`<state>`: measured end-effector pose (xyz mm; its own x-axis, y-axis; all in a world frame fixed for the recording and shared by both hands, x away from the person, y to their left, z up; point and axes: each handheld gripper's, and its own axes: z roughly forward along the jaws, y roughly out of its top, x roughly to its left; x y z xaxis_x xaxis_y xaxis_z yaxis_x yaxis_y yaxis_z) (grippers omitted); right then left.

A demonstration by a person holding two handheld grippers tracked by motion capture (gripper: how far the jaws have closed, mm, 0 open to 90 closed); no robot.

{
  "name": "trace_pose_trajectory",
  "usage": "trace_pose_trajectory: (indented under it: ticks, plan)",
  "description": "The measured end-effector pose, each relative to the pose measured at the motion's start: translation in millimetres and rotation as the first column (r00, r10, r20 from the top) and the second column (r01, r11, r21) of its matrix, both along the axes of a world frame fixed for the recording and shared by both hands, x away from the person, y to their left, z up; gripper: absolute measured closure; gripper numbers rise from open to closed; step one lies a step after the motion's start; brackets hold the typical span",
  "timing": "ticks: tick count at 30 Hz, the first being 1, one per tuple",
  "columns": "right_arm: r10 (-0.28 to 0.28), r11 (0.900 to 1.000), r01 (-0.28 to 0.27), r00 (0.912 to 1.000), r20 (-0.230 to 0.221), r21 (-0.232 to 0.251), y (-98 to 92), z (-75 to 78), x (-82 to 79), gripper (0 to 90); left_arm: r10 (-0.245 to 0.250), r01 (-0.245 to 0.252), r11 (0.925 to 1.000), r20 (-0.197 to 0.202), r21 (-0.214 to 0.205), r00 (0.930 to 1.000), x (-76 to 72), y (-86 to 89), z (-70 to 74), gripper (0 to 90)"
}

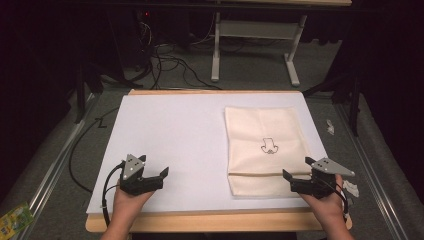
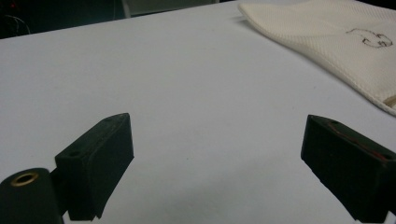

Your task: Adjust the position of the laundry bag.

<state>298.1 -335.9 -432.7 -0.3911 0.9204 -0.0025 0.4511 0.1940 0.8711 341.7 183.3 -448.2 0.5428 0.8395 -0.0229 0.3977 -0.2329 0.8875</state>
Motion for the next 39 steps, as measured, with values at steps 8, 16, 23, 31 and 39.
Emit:
trace_pose_trajectory:
  ticks: [8,16,23,31,39]
  plan:
    - [-0.027,0.9995,0.027,0.9996,0.009,0.018,-7.2,1.8,-0.8,6.4,-0.026,0.026,0.9996,0.031,-0.003,0.9992,-2.1,-2.0,3.6,10.1]
    - [-0.121,0.9915,0.123,0.9917,-0.046,0.043,-36.0,-6.6,9.3,17.6,-0.033,0.033,0.9987,-0.018,-0.039,0.9993,0.7,0.0,1.8,13.4]
    - [-0.243,0.9671,0.252,0.9561,-0.164,0.036,-73.5,-25.3,22.0,28.8,-0.053,0.052,0.9980,-0.027,-0.036,0.9982,1.1,-3.0,-0.8,14.6]
    - [-0.226,0.9680,0.246,0.9382,-0.262,0.047,-80.2,-39.0,34.2,41.6,-0.069,0.069,0.9974,-0.035,-0.020,0.9970,2.6,-7.4,-3.9,16.1]
    - [-0.150,0.9874,0.158,0.9533,-0.262,0.008,-66.8,-37.6,37.2,87.2,-0.118,0.113,0.9924,-0.105,-0.047,0.9875,3.7,-24.5,-4.0,18.4]
